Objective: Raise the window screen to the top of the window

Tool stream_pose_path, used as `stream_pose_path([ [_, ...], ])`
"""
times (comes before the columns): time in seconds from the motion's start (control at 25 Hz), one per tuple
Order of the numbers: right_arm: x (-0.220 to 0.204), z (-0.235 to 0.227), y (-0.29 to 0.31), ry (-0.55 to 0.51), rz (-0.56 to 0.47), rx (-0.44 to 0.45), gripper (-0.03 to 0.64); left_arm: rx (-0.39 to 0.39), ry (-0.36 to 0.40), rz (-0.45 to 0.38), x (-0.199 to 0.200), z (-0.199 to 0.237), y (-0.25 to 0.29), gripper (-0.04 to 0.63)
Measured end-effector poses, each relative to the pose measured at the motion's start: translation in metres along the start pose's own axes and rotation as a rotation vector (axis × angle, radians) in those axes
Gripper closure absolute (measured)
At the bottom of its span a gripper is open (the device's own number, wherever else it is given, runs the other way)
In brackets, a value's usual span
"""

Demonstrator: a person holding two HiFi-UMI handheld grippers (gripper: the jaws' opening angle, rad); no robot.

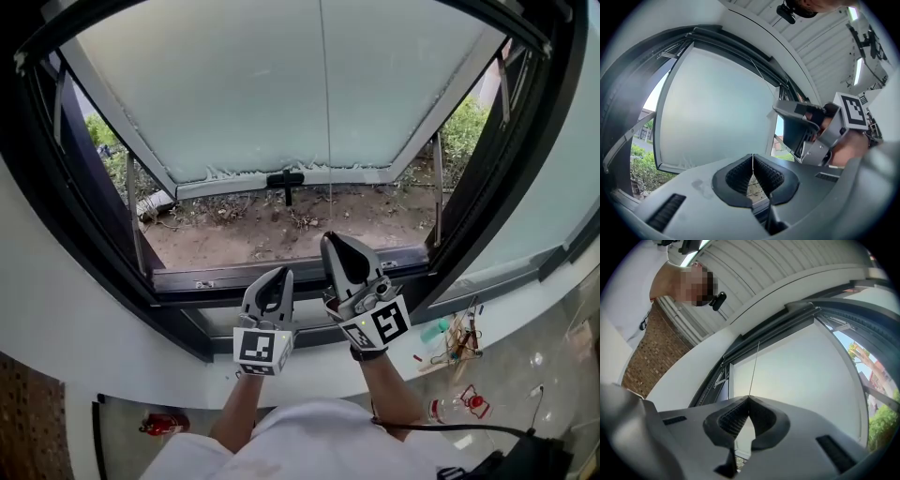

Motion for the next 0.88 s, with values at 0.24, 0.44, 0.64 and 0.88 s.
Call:
stream_pose_path([
  [0.24,0.031,-0.009,0.021,-0.050,-0.068,0.004,0.615,-0.008,0.006,0.003,0.003,-0.006,-0.001,0.588],
  [0.44,0.056,-0.011,0.039,-0.051,-0.100,0.034,0.615,-0.020,0.019,-0.002,0.005,-0.013,-0.002,0.588],
  [0.64,0.058,-0.013,0.040,0.015,-0.080,0.062,0.615,-0.021,0.015,0.001,0.006,-0.019,-0.002,0.588],
  [0.88,0.029,-0.023,0.012,0.695,-0.168,0.258,0.615,-0.010,0.003,0.007,0.002,-0.016,-0.002,0.588],
])
Point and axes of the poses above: the fingertips, and each gripper's own axes: y forward along the fingers, z to its left, x out of its top, the point moved 7 cm from there along -y, backward along the fingers, and after that the axes turned 5 degrees about -x, right-handed, at the moved point
